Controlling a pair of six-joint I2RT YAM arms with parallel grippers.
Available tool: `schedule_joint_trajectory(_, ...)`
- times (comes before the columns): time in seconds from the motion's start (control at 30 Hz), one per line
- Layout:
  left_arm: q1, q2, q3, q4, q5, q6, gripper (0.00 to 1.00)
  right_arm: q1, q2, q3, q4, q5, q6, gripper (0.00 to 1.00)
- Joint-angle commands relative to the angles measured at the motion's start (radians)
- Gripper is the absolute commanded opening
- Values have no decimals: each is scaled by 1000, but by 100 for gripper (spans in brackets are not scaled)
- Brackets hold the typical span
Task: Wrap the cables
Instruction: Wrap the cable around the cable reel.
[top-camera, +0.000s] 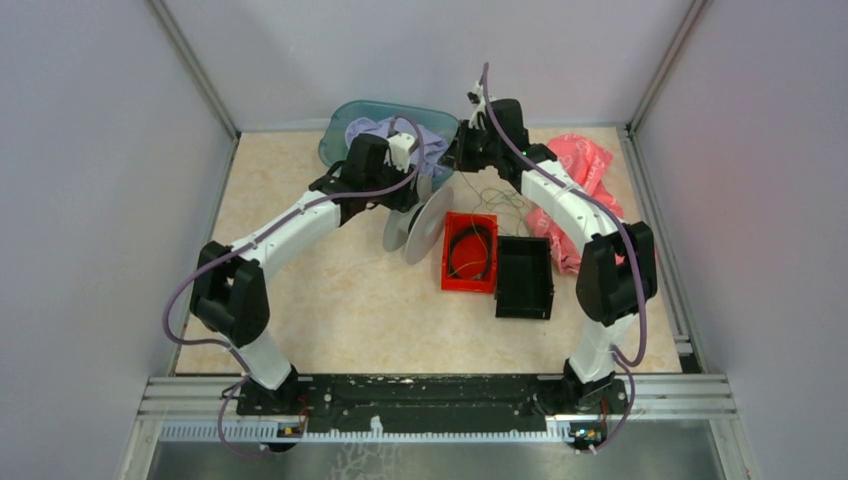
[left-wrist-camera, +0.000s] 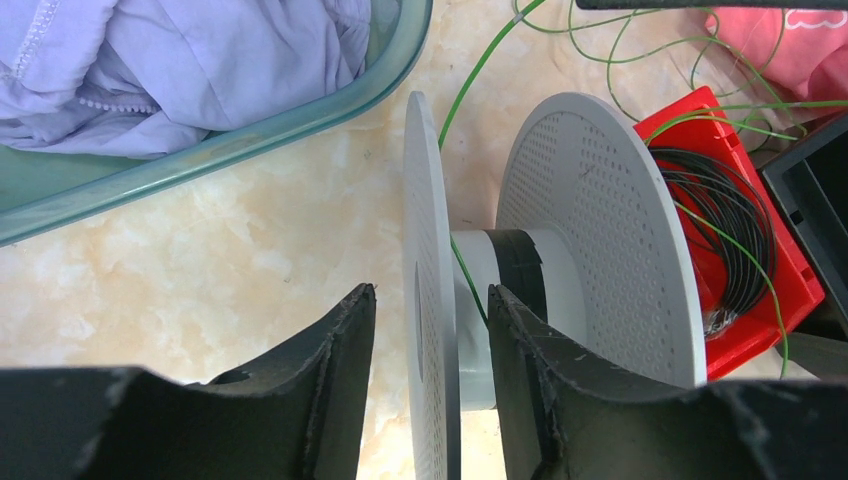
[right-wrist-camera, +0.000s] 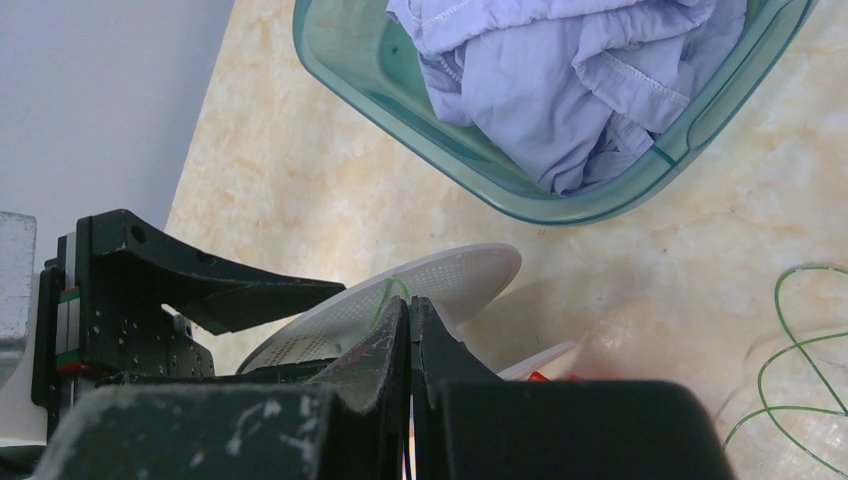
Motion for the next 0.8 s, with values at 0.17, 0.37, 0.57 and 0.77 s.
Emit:
schedule_joint_trajectory(0.17, -2, -48, -12, -33, -16, 47, 43, 7, -47, 11, 40, -11, -19, 0)
schedule_joint_trajectory(0.37, -3, -48, -14, -52, -17, 60, 41, 6, -44, 14, 38, -17, -22, 0)
schedule_joint_trajectory(0.57, -6, -56, -27, -57, -25, 74, 38, 7, -46, 16, 34, -7, -36, 0)
schedule_joint_trajectory(0.77, -8, -67, -42, -61, -25, 83, 34, 7, -45, 9, 36, 2, -51, 0)
